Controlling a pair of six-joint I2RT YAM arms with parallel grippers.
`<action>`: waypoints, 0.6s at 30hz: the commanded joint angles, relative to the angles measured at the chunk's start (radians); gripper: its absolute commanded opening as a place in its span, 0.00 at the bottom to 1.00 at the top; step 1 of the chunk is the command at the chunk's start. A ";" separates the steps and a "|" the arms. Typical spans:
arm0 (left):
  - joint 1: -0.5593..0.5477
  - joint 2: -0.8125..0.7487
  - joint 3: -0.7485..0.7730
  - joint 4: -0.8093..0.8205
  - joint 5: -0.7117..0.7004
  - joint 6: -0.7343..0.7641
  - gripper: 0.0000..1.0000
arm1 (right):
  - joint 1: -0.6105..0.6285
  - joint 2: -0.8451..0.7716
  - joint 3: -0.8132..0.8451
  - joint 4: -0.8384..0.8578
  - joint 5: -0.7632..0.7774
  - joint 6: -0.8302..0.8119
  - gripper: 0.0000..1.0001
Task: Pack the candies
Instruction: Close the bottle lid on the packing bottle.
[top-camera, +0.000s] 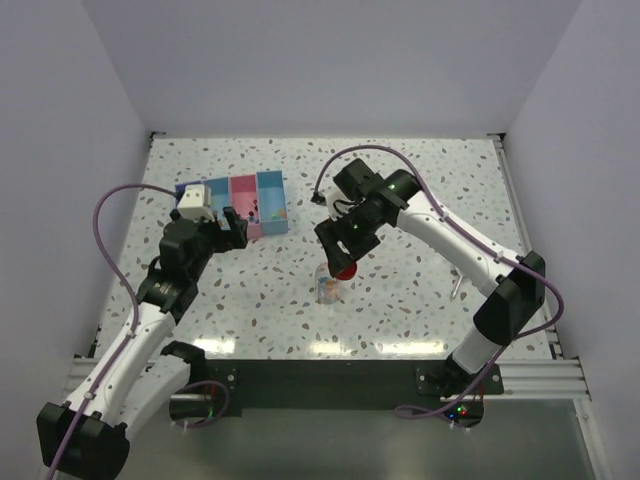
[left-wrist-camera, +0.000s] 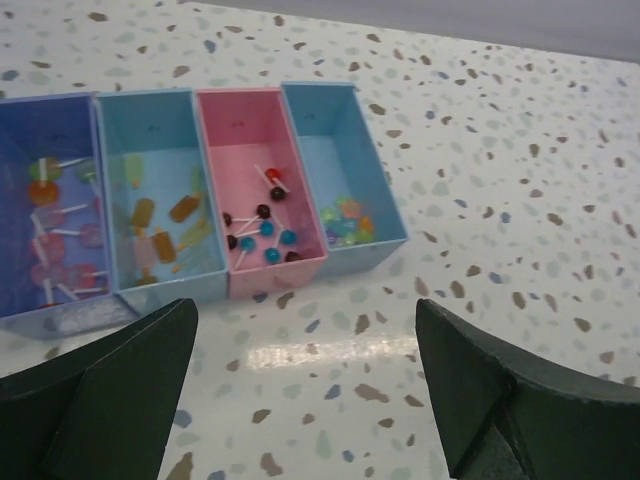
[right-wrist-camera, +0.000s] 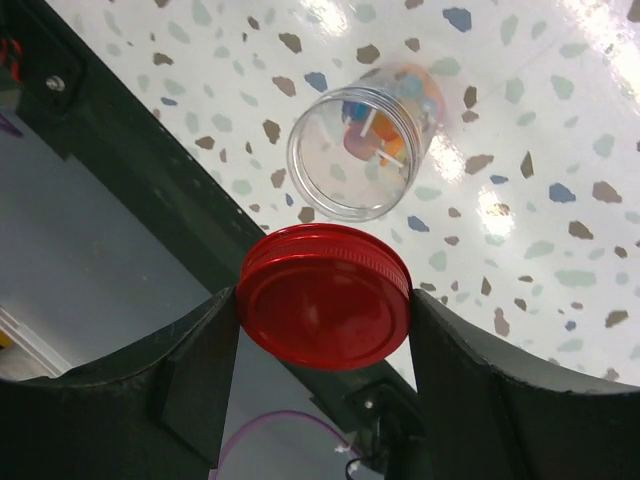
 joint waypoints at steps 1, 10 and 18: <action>0.001 -0.046 -0.041 -0.043 -0.201 0.136 0.95 | 0.039 0.033 0.094 -0.153 0.127 0.000 0.22; 0.003 -0.049 -0.056 -0.008 -0.276 0.158 0.95 | 0.114 0.158 0.220 -0.205 0.200 0.020 0.26; 0.003 -0.052 -0.058 -0.009 -0.284 0.164 0.95 | 0.167 0.226 0.264 -0.192 0.269 0.031 0.29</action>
